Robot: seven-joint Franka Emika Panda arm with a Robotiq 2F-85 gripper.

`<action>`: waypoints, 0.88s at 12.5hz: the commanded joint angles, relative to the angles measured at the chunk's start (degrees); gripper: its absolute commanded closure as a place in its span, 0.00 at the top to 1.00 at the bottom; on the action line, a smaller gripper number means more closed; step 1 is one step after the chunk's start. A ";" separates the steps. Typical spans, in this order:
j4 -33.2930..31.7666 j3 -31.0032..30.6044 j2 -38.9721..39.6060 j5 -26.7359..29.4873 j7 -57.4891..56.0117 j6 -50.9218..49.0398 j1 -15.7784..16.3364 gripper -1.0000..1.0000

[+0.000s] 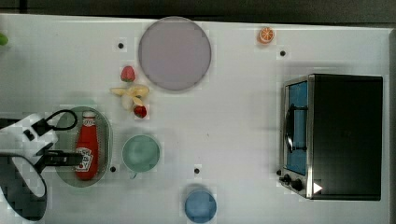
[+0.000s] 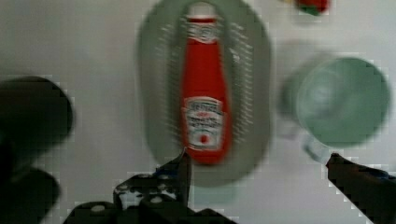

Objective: Pick ketchup from strainer and place it on the table

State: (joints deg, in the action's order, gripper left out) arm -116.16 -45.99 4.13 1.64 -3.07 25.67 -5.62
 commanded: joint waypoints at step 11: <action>-11.92 -0.18 22.60 -20.34 21.68 32.11 0.81 1.00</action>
State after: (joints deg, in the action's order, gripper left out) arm -128.80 -46.92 27.89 -17.92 13.93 57.46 -5.05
